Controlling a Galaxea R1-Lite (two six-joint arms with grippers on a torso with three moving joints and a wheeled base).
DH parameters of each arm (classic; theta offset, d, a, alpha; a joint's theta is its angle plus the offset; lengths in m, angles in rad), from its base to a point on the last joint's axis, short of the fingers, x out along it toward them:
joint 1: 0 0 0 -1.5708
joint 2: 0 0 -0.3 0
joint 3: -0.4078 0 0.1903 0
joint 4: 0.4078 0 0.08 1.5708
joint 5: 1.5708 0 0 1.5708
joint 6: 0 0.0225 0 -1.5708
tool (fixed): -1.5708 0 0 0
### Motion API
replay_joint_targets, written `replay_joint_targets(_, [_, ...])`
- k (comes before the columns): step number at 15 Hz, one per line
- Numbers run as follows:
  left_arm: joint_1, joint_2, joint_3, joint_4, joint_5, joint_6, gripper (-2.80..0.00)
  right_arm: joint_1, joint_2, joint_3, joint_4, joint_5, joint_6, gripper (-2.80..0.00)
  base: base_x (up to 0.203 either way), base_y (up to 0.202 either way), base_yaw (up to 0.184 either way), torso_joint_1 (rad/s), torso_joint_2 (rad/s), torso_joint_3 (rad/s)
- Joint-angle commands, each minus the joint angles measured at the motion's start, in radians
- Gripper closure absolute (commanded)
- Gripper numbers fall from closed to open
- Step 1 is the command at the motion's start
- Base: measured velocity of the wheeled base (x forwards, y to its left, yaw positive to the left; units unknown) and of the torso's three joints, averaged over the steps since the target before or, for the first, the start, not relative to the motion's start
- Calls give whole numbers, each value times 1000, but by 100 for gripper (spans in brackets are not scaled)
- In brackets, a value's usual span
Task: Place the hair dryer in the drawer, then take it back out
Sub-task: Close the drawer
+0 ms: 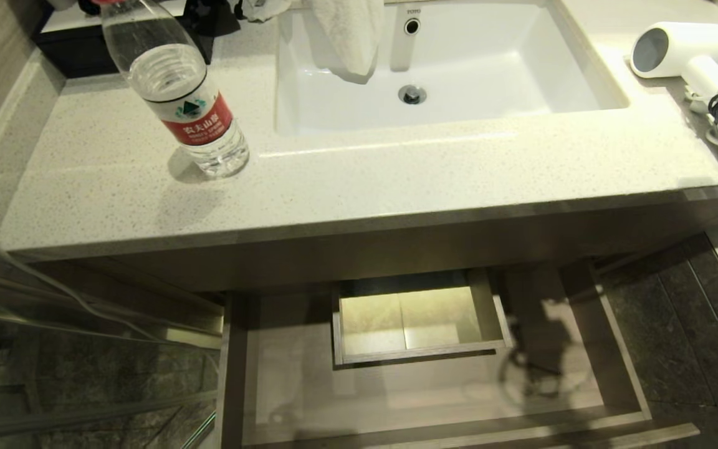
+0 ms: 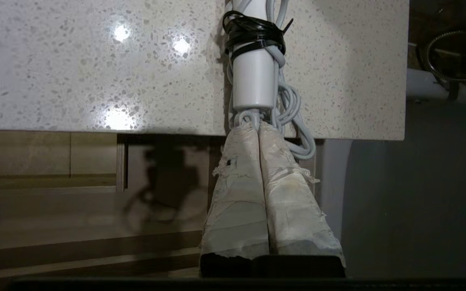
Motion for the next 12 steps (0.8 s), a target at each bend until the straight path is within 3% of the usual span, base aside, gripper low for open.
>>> replay_joint_targets(1, [0,2,0,0,0,0,0,0,-15,10,-8,0,-2,0,0,0,0,-270,61,-207])
replay_joint_targets(10, [0,2,0,0,0,0,0,-6,-86,108,-12,-2,0,0,0,0,0,-279,16,-261])
replay_joint_targets(12, [0,2,0,0,0,0,0,-10,-87,114,-20,-2,32,0,0,0,0,-273,252,-6])
